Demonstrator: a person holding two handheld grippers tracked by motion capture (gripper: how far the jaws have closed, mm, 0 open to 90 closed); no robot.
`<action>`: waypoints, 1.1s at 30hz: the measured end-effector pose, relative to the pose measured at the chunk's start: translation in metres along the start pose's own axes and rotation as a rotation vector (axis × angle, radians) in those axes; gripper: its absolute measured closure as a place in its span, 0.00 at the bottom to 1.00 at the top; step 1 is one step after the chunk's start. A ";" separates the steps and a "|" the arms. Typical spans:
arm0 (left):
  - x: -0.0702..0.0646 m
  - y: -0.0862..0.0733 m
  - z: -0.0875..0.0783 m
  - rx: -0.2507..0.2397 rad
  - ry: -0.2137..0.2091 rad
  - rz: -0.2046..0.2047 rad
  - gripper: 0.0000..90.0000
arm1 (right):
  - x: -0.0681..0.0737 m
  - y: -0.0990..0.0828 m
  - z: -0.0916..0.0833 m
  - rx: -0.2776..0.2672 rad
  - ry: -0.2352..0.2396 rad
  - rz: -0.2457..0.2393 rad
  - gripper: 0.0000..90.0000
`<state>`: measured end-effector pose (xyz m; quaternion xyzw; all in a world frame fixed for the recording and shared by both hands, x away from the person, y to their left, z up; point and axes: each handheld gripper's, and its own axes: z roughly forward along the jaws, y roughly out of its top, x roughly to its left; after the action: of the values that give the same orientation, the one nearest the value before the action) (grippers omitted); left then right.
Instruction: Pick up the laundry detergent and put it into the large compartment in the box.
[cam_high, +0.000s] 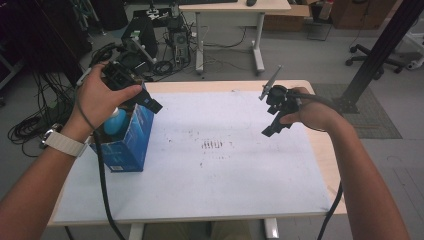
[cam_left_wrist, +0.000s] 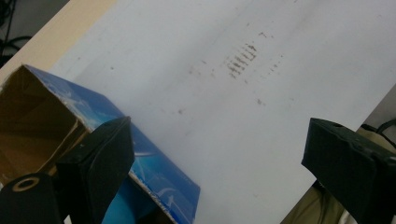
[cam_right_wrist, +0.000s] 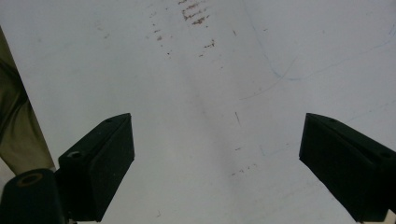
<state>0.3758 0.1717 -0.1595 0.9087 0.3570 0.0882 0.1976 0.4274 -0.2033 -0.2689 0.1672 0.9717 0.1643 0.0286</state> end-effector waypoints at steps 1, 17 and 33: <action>-0.001 0.000 0.000 -0.001 0.000 0.006 0.10 | 0.000 0.000 0.000 -0.003 0.000 -0.003 0.11; -0.022 0.008 0.009 0.012 -0.047 0.132 0.10 | -0.001 0.000 0.003 -0.006 0.003 -0.010 0.11; -0.036 0.012 0.021 0.029 -0.080 0.216 0.10 | -0.003 -0.001 0.006 -0.008 0.007 -0.003 0.11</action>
<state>0.3632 0.1322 -0.1745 0.9475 0.2500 0.0672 0.1877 0.4304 -0.2035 -0.2745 0.1650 0.9714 0.1687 0.0262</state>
